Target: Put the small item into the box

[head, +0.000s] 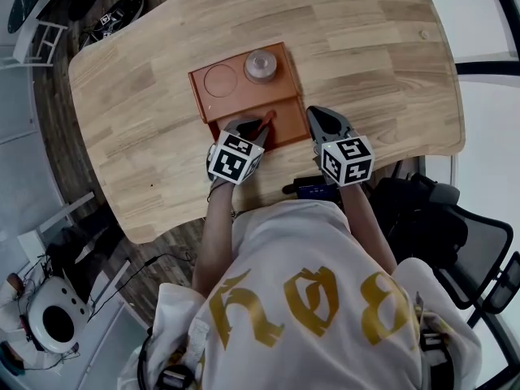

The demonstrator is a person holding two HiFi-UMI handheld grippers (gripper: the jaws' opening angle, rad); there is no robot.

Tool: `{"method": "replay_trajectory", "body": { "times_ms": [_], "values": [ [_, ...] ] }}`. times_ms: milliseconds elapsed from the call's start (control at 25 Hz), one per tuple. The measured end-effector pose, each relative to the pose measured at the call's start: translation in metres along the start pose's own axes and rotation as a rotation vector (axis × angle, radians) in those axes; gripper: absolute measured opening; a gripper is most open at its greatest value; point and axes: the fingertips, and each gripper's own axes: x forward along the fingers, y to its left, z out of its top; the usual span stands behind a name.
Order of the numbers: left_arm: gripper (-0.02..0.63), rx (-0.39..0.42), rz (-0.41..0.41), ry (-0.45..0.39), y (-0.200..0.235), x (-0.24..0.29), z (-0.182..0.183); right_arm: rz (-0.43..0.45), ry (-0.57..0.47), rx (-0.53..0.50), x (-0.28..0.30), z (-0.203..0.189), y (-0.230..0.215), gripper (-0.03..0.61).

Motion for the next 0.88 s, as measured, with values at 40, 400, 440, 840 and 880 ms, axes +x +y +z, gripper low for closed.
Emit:
{"method": "replay_trajectory", "body": {
  "times_ms": [40, 400, 440, 840, 880],
  "values": [
    [0.061, -0.001, 0.002, 0.014, 0.001, 0.002, -0.002, 0.000, 0.002, 0.002, 0.001, -0.001, -0.001, 0.012],
    [0.061, 0.010, 0.003, 0.071, 0.005, 0.015, -0.010, -0.004, 0.020, 0.018, 0.006, -0.006, -0.006, 0.012],
    [0.061, 0.019, 0.003, 0.072, 0.005, 0.017, -0.010, -0.005, 0.020, 0.020, 0.006, -0.006, -0.007, 0.012],
    [0.061, 0.028, 0.027, 0.119, 0.014, 0.020, -0.013, -0.011, 0.035, 0.033, 0.009, -0.013, -0.012, 0.012],
    [0.061, 0.029, 0.028, 0.124, 0.013, 0.020, -0.014, -0.013, 0.036, 0.034, 0.009, -0.014, -0.013, 0.012]
  ]
}}
